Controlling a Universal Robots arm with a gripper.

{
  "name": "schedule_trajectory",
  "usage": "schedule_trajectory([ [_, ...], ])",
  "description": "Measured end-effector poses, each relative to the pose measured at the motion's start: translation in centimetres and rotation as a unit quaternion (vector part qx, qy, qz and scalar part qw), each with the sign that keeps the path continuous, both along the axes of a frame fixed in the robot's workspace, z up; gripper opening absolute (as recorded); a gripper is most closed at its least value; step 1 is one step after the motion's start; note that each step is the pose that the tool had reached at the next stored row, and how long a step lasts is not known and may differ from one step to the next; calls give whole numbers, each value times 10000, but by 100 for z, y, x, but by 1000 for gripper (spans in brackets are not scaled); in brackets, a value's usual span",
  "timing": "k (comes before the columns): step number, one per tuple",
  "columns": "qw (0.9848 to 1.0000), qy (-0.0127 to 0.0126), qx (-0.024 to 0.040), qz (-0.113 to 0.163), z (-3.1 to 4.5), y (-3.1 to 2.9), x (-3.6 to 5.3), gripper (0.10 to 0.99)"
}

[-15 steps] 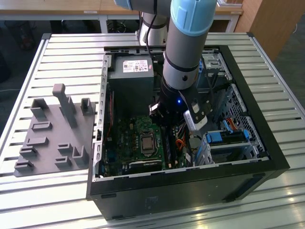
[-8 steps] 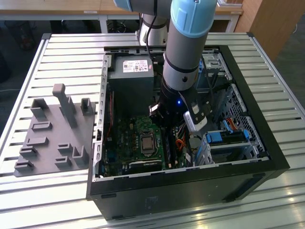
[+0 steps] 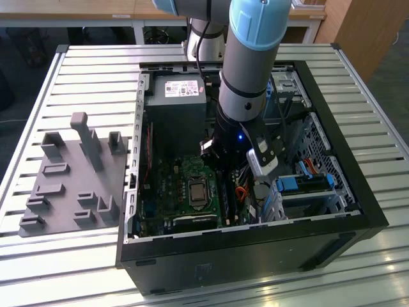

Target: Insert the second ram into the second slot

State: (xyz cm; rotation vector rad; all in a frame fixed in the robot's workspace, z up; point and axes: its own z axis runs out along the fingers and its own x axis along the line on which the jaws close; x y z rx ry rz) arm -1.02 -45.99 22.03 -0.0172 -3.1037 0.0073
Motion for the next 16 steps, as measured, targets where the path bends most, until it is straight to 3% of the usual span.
schedule_trajectory([
  [8,10000,1,-3,-2,11,-3,5,137],
  [16,10000,6,-2,-4,-26,-11,5,137],
])
